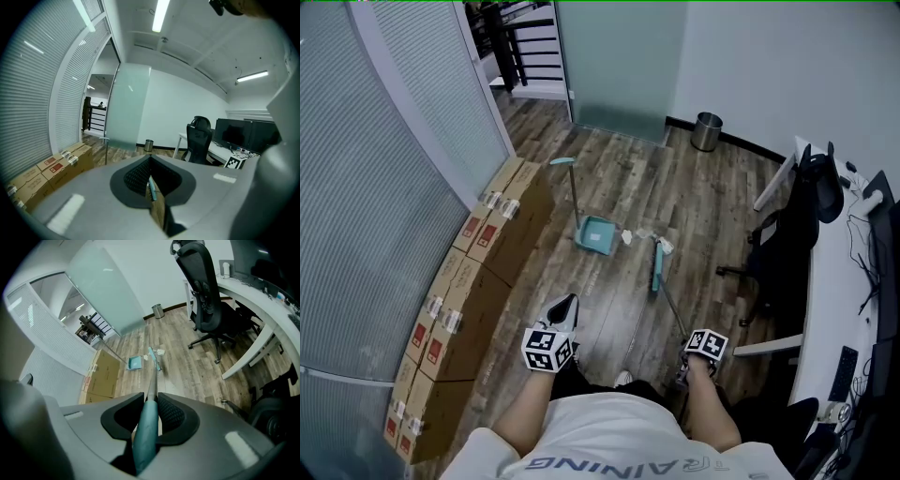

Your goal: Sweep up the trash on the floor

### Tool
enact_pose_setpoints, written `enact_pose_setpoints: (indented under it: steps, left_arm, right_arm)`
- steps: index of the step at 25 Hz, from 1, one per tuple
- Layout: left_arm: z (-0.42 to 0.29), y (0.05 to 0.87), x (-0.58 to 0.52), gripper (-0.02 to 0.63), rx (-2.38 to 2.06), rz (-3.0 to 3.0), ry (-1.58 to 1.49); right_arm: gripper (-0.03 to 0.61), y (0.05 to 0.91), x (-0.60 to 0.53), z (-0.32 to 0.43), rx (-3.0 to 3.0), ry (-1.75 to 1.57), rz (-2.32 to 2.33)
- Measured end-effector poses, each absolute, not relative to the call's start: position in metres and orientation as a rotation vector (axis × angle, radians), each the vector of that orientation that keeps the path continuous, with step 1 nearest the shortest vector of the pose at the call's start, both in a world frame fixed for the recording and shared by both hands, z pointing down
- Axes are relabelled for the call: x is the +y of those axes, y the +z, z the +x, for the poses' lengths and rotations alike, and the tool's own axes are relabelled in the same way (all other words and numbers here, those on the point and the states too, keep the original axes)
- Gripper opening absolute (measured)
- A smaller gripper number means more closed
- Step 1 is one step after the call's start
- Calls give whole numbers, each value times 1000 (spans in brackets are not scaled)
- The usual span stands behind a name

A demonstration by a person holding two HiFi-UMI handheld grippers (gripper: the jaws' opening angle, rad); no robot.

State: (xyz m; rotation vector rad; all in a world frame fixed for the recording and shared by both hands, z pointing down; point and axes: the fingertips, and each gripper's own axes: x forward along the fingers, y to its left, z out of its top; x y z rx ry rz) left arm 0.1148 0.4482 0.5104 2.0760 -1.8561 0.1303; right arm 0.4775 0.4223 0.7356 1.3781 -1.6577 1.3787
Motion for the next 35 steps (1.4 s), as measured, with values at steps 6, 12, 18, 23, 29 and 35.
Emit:
enact_pose_setpoints:
  steps: [6, 12, 18, 23, 29, 35]
  left_arm:
    - [80, 524, 425, 2, -1825, 2046, 123]
    - [37, 534, 370, 2, -1749, 2067, 104]
    - [-18, 537, 312, 2, -1668, 2114, 88]
    - [-50, 539, 277, 3, -1592, 2170, 101]
    - [-73, 538, 250, 2, -1546, 2182, 110]
    - [-85, 541, 213, 2, -1531, 2183, 129]
  right_arm:
    - [107, 743, 402, 447, -1628, 1389, 1374]
    - [107, 740, 374, 413, -1573, 1389, 1402]
    - [107, 727, 341, 370, -1522, 1402, 1487]
    - [107, 716, 323, 339, -1510, 1427, 1567]
    - [107, 712, 304, 317, -1489, 1465, 1608]
    - [107, 717, 273, 305, -1467, 1482, 1608]
